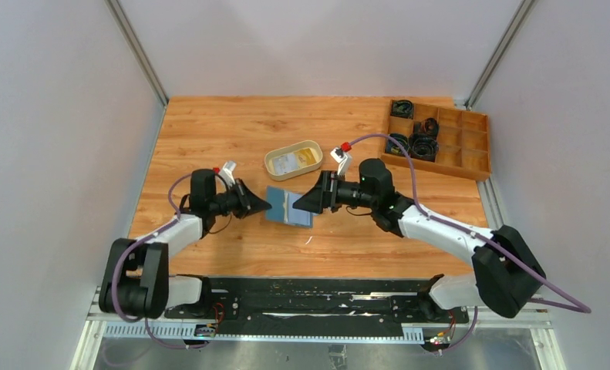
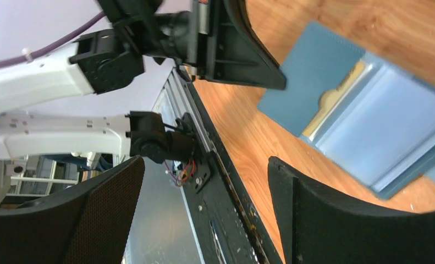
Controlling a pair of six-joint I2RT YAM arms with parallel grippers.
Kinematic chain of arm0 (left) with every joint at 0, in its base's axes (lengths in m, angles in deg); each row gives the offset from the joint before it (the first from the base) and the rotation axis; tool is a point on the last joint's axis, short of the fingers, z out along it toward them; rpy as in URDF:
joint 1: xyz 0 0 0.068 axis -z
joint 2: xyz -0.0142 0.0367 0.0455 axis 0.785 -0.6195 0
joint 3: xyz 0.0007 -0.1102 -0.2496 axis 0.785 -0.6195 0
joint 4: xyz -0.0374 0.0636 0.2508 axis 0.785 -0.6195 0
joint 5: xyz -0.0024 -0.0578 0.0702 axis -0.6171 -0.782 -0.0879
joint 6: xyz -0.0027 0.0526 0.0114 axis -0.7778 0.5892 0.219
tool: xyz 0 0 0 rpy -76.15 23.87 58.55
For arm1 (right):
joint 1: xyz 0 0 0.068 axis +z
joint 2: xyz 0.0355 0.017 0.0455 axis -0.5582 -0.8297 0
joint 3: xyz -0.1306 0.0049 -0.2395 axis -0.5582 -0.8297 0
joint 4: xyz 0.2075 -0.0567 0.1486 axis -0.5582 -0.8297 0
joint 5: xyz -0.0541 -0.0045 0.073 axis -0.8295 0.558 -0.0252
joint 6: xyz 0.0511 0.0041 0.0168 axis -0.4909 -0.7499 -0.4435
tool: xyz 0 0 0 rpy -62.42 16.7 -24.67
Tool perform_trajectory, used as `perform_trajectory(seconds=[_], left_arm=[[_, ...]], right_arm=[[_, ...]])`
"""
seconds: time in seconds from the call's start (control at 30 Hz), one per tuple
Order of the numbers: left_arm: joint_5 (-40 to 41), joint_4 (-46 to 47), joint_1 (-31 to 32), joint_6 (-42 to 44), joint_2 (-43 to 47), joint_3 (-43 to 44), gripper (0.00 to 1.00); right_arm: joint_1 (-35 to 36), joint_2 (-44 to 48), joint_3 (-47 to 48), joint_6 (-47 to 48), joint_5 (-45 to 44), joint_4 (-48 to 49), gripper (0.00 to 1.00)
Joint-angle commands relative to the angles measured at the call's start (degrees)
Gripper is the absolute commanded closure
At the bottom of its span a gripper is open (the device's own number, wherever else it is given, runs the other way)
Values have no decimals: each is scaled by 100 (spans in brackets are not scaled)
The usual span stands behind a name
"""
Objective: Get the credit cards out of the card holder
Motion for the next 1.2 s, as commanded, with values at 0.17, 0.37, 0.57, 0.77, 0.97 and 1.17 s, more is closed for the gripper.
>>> perform_trajectory(seconds=[0.17, 0.37, 0.57, 0.77, 0.97, 1.17], left_arm=[[279, -2133, 35, 98, 1156, 2612, 100], [-24, -2465, 35, -61, 1006, 3720, 100], [-66, -2714, 35, -26, 968, 4143, 100], [-191, -2460, 35, -133, 994, 4201, 100], [-441, -1880, 36, -369, 1054, 4241, 100], [-531, -1569, 35, -596, 1093, 4255, 100]], right_arm=[[57, -1129, 1007, -1084, 658, 1983, 14], [-205, -1749, 1378, -2087, 980, 3669, 14], [-690, -1825, 1734, -2794, 1150, 4616, 14], [-1013, -1726, 2209, -2524, 1290, 4041, 14], [-1019, -2114, 2632, -2644, 1401, 4070, 14], [-1019, -2308, 2821, -2676, 1419, 4086, 14]])
